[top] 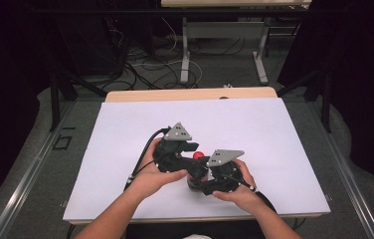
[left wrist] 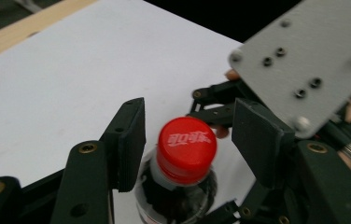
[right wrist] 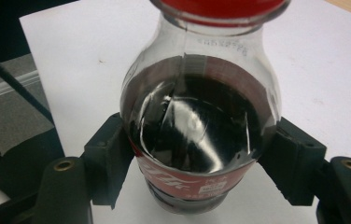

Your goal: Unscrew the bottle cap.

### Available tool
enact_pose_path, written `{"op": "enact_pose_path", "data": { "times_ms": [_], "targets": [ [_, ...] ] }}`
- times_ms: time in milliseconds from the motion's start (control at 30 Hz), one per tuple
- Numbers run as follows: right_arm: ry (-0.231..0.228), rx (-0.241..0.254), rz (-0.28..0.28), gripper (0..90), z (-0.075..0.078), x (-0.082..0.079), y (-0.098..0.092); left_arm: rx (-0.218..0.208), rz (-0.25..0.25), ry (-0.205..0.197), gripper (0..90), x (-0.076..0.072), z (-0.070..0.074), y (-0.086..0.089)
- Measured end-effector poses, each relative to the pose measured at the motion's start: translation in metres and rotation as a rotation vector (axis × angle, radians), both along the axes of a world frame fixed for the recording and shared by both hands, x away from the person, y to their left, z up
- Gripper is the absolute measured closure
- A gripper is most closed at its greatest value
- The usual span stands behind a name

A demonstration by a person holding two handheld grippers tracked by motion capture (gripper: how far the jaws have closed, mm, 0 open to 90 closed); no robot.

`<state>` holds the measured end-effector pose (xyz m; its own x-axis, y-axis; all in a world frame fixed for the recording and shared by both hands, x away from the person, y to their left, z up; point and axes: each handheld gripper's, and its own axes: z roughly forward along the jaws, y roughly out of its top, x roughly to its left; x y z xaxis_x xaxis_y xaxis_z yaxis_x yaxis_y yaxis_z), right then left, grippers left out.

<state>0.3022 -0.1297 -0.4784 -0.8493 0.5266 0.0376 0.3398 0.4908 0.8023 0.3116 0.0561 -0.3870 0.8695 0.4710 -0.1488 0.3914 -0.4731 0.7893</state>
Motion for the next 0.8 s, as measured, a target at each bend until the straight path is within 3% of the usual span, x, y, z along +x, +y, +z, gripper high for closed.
{"op": "enact_pose_path", "data": {
  "times_ms": [100,233,333,400,500,600,733,800],
  "targets": [
    [-0.009,0.011,0.002,30.6,0.000,0.000,0.001,-0.008,-0.047,-0.019,44.0,0.003,0.000,0.003],
    [-0.008,0.014,0.006,30.6,0.000,-0.002,0.002,-0.011,-0.119,-0.011,43.8,0.009,-0.001,0.007],
    [-0.010,0.012,0.018,30.7,0.000,-0.002,0.003,-0.009,-0.138,-0.014,48.5,0.011,-0.003,0.007],
    [-0.008,0.012,0.024,30.7,0.000,-0.002,0.003,0.017,-0.108,-0.029,51.0,0.012,-0.005,0.007],
    [-0.010,0.012,0.022,30.7,0.001,-0.003,0.002,-0.003,-0.117,-0.014,55.9,0.013,-0.007,0.008],
    [-0.005,0.008,0.015,30.7,0.000,-0.002,0.002,0.000,-0.100,-0.031,60.4,0.010,-0.008,0.005],
    [-0.007,0.009,-0.003,30.7,0.000,-0.001,0.002,0.013,-0.022,-0.041,60.9,0.004,-0.008,0.000],
    [-0.006,0.007,-0.017,30.7,0.000,-0.001,0.002,0.012,0.051,-0.042,60.9,0.000,-0.009,-0.005]
  ]
}}
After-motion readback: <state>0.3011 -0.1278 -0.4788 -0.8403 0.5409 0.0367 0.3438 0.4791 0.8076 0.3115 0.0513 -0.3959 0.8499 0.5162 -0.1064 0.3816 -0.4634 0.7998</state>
